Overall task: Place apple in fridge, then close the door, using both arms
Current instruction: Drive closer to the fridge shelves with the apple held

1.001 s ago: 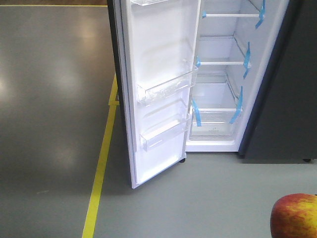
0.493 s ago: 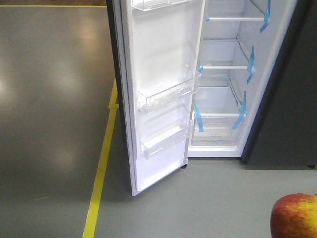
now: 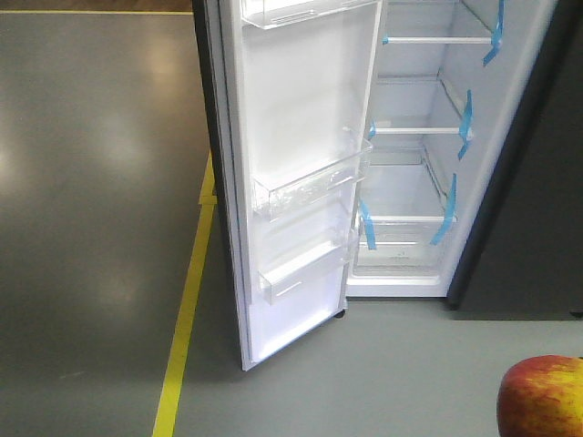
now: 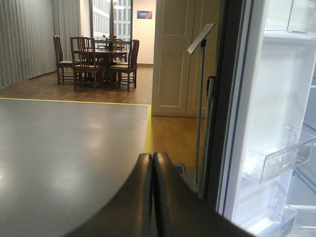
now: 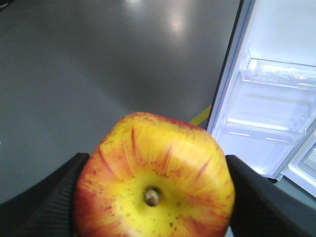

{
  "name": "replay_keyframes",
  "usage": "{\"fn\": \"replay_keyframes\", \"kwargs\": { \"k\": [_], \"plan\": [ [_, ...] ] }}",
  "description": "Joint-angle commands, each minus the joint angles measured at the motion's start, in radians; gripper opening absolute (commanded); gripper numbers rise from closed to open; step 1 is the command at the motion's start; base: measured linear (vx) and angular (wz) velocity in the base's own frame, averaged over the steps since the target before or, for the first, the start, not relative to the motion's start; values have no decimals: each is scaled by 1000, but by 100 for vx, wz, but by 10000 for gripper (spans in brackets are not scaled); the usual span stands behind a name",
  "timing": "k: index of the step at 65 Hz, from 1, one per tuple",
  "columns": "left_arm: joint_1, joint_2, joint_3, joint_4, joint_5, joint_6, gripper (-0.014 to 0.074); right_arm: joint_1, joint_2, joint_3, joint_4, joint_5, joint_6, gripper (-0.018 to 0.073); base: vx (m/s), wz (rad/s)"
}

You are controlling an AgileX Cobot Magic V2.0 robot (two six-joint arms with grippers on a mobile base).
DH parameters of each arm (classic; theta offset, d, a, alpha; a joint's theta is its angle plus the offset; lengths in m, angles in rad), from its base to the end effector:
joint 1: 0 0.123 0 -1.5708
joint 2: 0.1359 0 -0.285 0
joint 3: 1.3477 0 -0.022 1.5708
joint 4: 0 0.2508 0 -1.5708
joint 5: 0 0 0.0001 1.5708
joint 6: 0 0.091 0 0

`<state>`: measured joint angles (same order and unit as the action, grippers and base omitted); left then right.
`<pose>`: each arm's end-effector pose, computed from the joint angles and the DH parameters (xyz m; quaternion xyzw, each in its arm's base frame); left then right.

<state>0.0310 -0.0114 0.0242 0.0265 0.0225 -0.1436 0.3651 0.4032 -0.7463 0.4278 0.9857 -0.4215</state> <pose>0.0565 0.0018 0.2036 -0.0512 0.6866 -0.0310 0.7246 0.0341 0.0468 0.3521 -0.3121 0.7950 0.1982 0.4809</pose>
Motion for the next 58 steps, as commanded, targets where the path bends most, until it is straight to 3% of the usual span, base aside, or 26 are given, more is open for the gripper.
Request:
{"fn": "replay_keyframes", "kwargs": {
  "k": [1,58],
  "plan": [
    [0,-16,29,-7,-74,-1,-6,-4,8,-26,23,-70,-9,319,6,0],
    [0,-16,29,-7,-74,-1,-6,-4,8,-26,23,-70,-9,319,6,0]
  ]
}}
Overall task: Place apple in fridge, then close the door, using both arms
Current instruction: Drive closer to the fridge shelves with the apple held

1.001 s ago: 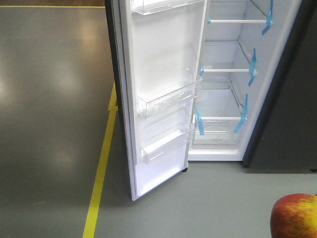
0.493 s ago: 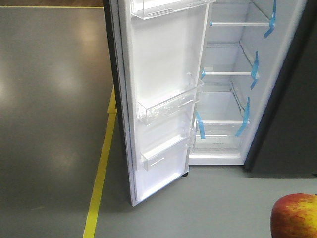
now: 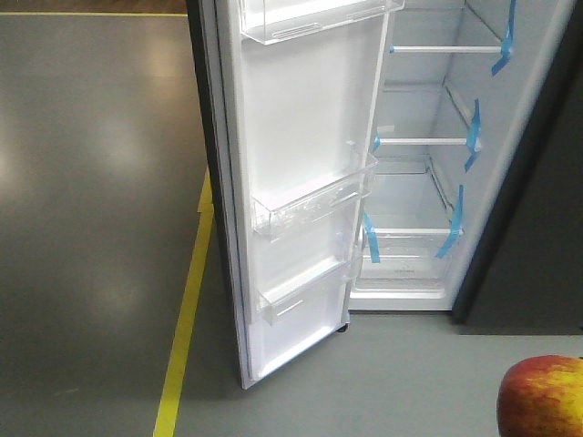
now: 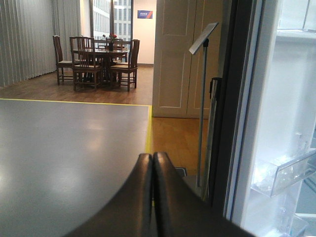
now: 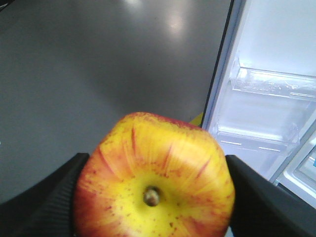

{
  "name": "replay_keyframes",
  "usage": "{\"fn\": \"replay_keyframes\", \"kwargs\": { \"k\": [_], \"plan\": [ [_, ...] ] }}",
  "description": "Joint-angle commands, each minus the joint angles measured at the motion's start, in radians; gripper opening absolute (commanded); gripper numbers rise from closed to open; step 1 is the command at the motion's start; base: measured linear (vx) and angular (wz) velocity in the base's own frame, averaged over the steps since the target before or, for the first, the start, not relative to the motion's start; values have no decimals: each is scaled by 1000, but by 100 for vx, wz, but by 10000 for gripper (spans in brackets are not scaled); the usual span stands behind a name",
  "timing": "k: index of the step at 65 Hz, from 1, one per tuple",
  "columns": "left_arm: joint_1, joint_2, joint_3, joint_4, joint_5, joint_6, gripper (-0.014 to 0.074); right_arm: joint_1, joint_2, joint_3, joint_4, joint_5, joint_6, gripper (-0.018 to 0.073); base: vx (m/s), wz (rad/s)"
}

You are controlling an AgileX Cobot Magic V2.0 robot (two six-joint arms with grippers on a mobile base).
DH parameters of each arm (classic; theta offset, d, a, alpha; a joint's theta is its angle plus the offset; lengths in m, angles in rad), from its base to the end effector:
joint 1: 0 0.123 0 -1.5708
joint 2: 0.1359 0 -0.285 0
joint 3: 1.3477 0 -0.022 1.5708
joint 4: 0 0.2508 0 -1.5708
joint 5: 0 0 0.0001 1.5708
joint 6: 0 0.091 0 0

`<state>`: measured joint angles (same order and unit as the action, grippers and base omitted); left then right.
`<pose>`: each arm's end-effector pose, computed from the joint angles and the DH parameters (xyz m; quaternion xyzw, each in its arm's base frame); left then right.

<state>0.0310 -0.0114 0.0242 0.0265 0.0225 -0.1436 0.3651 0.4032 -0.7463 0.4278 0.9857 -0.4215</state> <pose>0.0565 0.0018 0.2036 -0.0512 0.6866 -0.0310 0.7246 0.0341 0.0468 0.3521 -0.3121 0.7950 0.1982 0.4809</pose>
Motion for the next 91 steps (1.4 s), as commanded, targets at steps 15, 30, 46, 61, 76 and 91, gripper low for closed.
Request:
{"fn": "replay_keyframes", "kwargs": {
  "k": [15,30,46,61,76,91],
  "plan": [
    [0,-16,29,-7,-74,-1,-6,-4,8,-26,23,-70,-9,319,6,0],
    [0,-16,29,-7,-74,-1,-6,-4,8,-26,23,-70,-9,319,7,1],
    [0,-16,29,-7,-74,-1,-6,-4,8,-26,23,-70,-9,319,7,1],
    [0,-16,29,-7,-74,-1,-6,-4,8,-26,23,-70,-9,319,7,1],
    [0,-16,29,-7,-74,-1,-6,-4,8,-26,23,-70,-9,319,7,1],
    [0,-16,29,-7,-74,-1,-6,-4,8,-26,23,-70,-9,319,6,1]
  ]
}}
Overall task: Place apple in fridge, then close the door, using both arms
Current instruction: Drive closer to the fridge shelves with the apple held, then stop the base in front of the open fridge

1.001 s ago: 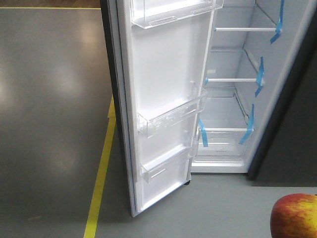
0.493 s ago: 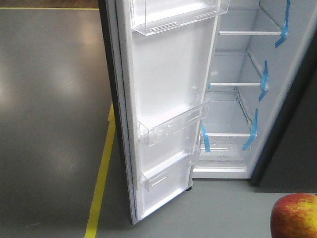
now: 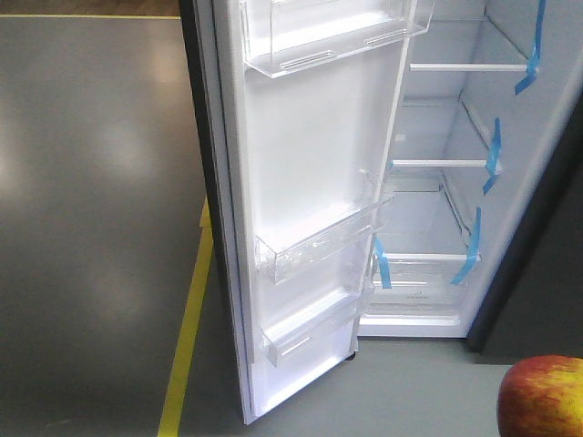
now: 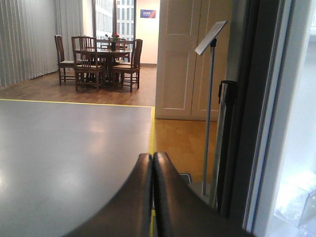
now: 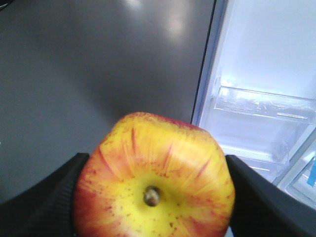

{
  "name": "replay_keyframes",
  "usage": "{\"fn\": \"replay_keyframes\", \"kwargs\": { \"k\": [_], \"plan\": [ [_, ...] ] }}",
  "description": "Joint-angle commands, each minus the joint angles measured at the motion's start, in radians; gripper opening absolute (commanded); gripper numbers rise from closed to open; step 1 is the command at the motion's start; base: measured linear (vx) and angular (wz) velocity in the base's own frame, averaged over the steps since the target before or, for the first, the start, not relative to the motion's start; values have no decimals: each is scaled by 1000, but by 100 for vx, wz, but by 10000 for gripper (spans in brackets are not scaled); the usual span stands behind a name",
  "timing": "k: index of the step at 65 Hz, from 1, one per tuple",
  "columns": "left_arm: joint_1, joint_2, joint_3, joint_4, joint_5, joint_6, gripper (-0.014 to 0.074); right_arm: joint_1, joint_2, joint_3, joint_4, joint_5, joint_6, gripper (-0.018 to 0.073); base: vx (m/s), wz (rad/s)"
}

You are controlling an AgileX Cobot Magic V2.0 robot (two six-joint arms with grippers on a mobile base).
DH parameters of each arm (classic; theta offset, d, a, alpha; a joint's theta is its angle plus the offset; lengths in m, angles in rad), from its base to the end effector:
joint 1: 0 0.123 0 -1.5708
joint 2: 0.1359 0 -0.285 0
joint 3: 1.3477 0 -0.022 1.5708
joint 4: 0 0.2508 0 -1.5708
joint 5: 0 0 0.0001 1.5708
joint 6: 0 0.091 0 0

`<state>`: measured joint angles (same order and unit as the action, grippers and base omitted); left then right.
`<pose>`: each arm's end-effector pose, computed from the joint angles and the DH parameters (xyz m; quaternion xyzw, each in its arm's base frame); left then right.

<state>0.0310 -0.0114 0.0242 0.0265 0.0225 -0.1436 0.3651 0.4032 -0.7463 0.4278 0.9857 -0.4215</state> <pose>0.0565 0.0018 0.2036 -0.0512 0.6866 -0.0310 0.7246 0.0341 0.0468 0.3521 -0.3121 0.7950 0.1982 0.4809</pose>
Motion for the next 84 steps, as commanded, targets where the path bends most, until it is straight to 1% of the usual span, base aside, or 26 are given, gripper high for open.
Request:
{"fn": "replay_keyframes", "kwargs": {
  "k": [1,84],
  "plan": [
    [0,-16,29,-7,-74,-1,-6,-4,8,-26,23,-70,-9,319,6,1],
    [0,-16,29,-7,-74,-1,-6,-4,8,-26,23,-70,-9,319,5,0]
  ]
}}
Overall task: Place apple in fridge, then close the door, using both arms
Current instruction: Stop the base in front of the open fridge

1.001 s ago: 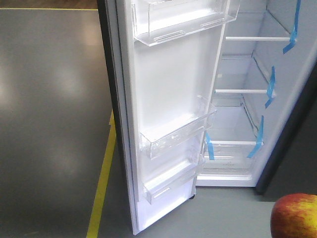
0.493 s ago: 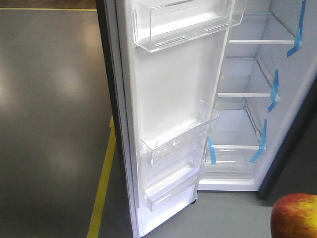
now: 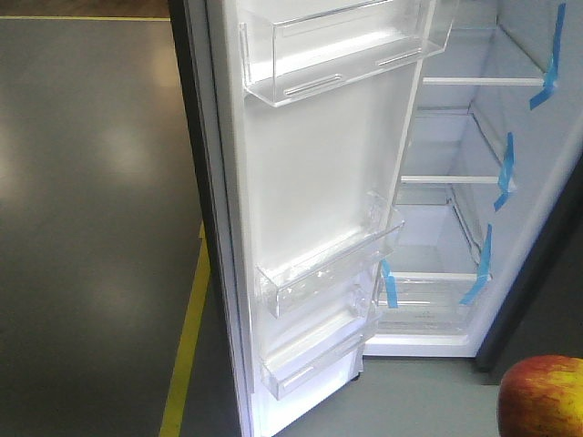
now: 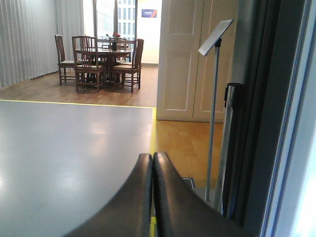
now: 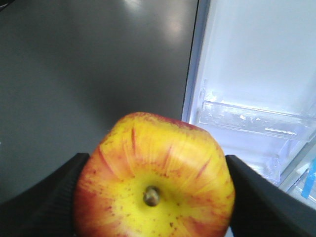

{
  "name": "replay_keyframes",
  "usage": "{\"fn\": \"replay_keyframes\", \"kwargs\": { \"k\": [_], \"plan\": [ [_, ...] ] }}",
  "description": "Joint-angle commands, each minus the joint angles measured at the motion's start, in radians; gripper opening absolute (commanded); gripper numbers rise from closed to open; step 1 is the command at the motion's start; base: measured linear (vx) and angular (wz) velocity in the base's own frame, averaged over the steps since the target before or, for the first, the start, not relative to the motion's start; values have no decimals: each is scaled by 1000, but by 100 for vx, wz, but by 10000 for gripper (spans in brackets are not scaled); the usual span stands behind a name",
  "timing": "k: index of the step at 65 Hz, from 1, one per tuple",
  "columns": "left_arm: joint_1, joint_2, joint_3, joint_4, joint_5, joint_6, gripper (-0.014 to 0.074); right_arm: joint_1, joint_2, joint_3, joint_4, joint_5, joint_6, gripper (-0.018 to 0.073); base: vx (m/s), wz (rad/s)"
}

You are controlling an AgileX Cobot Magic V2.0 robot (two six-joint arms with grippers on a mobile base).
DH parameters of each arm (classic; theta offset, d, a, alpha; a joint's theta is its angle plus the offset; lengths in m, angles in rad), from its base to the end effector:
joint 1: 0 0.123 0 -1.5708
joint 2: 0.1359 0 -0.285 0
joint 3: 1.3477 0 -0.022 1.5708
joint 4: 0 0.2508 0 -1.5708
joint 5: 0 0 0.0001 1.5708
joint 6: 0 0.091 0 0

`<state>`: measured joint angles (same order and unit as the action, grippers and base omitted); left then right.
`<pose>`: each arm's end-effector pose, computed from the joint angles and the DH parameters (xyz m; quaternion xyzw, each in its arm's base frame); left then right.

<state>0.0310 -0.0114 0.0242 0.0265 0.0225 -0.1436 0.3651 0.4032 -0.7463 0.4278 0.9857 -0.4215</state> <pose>0.0565 0.0018 0.2036 -0.0512 0.6866 -0.0310 0.7246 0.0341 0.0468 0.3521 -0.3121 0.7950 0.1982 0.4809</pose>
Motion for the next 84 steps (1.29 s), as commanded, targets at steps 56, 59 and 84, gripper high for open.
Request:
{"fn": "replay_keyframes", "kwargs": {
  "k": [56,59,84],
  "plan": [
    [0,-16,29,-7,-74,-1,-6,-4,8,-26,23,-70,-9,319,5,-2],
    [0,-16,29,-7,-74,-1,-6,-4,8,-26,23,-70,-9,319,5,-2],
    [0,-16,29,-7,-74,-1,-6,-4,8,-26,23,-70,-9,319,5,-2]
  ]
}}
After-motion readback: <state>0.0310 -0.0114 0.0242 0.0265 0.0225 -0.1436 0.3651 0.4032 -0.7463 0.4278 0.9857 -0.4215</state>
